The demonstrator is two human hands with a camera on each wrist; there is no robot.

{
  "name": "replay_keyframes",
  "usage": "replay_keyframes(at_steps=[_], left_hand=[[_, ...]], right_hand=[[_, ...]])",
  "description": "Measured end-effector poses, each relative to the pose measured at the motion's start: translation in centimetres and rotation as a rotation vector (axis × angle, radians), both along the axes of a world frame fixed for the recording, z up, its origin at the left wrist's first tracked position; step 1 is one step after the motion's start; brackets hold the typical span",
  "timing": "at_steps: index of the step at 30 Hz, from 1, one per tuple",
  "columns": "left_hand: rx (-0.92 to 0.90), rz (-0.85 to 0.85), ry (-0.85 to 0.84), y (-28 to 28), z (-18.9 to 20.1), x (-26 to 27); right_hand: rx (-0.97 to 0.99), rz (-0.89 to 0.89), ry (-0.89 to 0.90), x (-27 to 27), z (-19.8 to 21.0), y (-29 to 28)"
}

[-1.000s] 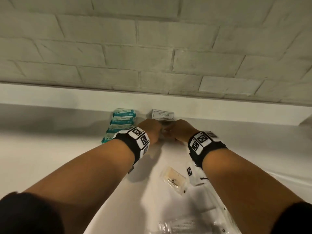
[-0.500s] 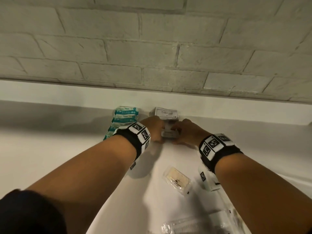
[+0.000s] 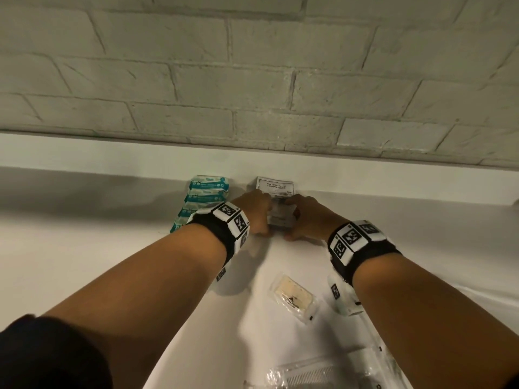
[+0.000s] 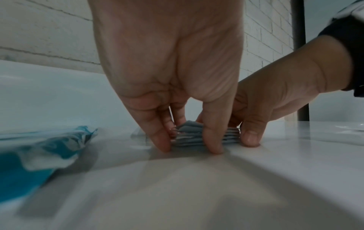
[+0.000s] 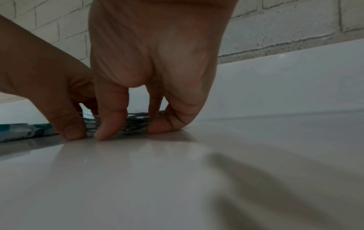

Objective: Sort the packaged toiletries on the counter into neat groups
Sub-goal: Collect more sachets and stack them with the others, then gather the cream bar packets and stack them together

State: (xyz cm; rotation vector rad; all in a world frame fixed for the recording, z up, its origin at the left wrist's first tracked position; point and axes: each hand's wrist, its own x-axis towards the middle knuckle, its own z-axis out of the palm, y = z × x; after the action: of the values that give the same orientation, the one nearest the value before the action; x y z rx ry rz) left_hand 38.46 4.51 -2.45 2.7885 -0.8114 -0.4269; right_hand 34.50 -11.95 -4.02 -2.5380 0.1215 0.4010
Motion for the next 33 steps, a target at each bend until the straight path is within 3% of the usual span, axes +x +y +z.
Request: replay_keyframes(at_steps=[4, 9, 12, 14, 18, 20, 25, 30, 33], left_hand=[[0.011, 0.107, -0.038, 0.9, 0.4, -1.8], [-0.080, 0.175, -0.255, 2.1, 0.8, -6.1], [-0.080, -0.053, -0.133, 1.1, 1.8, -9.4], [0.031, -0.248, -0.010, 0.0, 2.4, -12.0], [0.206, -0.433, -0.068, -1.0, 2.1, -15.5], [0.194, -0.398, -0.088, -0.4, 1.5, -15.9], [0.140, -0.130, -0.006, 1.2, -0.3, -16.5], [-0.021, -0.009, 0.002, 2.6, -0.2, -17.7], [-0.208, -0.071, 0.009, 2.0, 1.7, -20.6]], right_hand=[[0.160, -0.083, 0.068, -0.9, 1.2, -1.3], [0.144, -0.206, 0.242, -3.5, 2.9, -3.4], [0.059, -0.098, 0.306, -6.2, 3.9, -3.7], [-0.012, -0.010, 0.264, -8.9, 4.8, -3.6], [-0.063, -0.026, 0.122, -14.8, 6.0, -5.1], [-0.210, -0.009, 0.115, -17.3, 6.1, -6.1], [-0.541, 0.022, 0.182, -23.9, 6.0, -8.7], [-0.493, -0.042, 0.098, -27.4, 5.4, -9.6], [-0.357, 0.008, 0.061, -28.2, 4.7, -8.5]])
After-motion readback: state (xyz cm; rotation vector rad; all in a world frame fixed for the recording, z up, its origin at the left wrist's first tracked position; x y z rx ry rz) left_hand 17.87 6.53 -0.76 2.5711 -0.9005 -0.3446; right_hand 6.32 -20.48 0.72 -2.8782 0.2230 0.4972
